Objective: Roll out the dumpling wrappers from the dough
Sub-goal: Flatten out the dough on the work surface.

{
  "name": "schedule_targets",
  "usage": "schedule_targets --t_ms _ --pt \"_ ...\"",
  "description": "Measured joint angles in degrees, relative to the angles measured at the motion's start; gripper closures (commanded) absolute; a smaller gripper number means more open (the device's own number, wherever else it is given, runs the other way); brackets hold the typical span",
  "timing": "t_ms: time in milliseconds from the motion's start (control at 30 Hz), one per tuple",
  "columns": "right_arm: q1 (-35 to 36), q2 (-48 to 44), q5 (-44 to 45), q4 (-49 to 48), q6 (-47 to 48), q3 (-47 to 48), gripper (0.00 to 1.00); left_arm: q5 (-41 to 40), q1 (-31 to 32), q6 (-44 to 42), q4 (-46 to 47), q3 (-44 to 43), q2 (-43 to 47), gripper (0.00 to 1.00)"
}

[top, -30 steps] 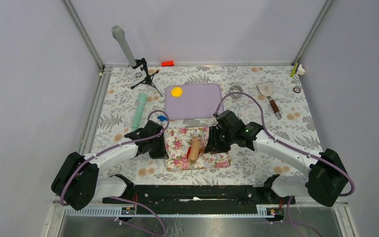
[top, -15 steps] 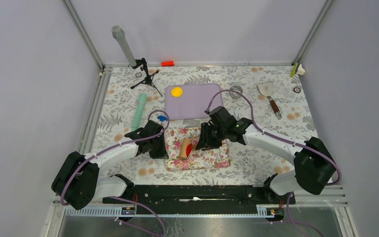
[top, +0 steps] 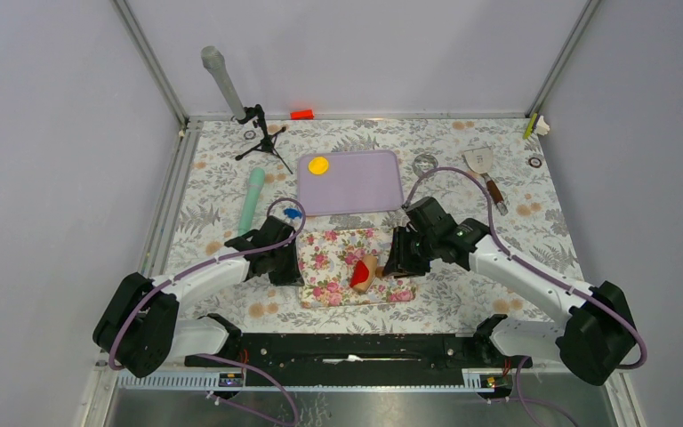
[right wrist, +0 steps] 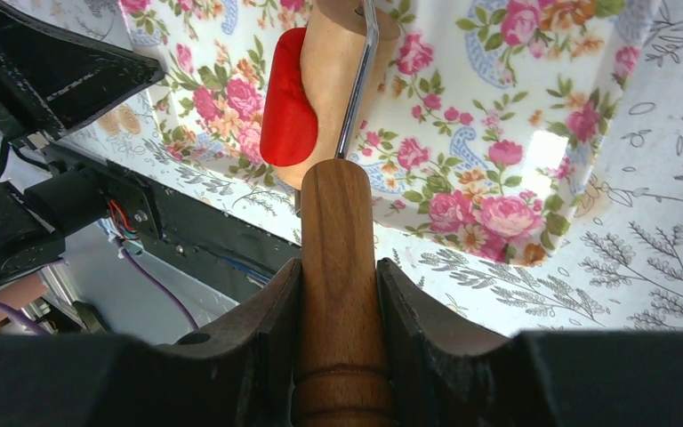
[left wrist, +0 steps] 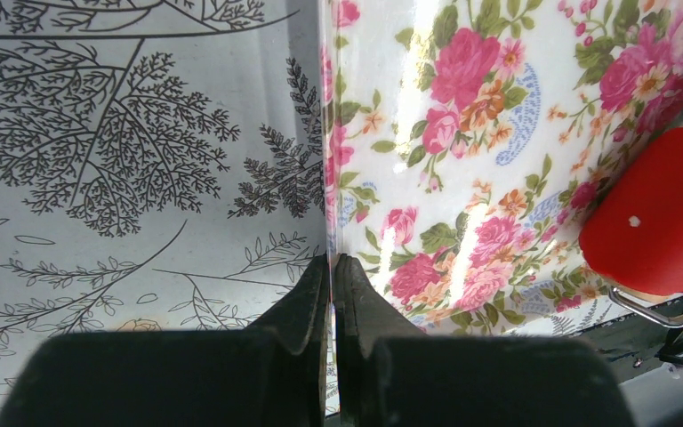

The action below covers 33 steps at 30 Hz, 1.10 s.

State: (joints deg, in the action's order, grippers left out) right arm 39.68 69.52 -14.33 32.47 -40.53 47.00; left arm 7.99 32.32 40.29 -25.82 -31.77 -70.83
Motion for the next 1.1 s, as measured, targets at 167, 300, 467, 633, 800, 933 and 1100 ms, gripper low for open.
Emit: schedule_targets --t_ms 167,300,467,633,800,933,1100 --pt "-0.42 1.22 0.11 1.73 0.31 0.98 1.0 0.0 0.0 0.0 0.0 0.0 0.0 1.0" --pt "-0.48 3.78 -0.98 0.98 0.61 2.47 1.0 -0.35 -0.02 -0.35 -0.13 0.0 0.0 1.0" --pt "0.92 8.33 -2.45 -2.14 0.81 4.79 1.0 -0.52 -0.04 -0.79 -0.24 -0.04 0.0 1.0" --pt "3.08 12.74 -3.67 -7.76 0.83 6.43 1.0 -0.55 -0.04 -0.83 -0.22 -0.04 0.0 1.0" --pt "3.34 12.85 -4.09 -10.71 0.76 5.18 1.0 -0.57 -0.04 -0.83 -0.24 -0.04 0.0 1.0" --pt "3.41 10.19 -3.1 -10.8 0.57 3.5 1.0 -0.59 -0.04 -0.83 -0.26 -0.07 -0.02 1.0" --pt "3.39 5.73 -0.66 -8.2 0.28 1.4 1.0 -0.59 -0.04 -0.81 -0.46 -0.33 -0.24 1.0"
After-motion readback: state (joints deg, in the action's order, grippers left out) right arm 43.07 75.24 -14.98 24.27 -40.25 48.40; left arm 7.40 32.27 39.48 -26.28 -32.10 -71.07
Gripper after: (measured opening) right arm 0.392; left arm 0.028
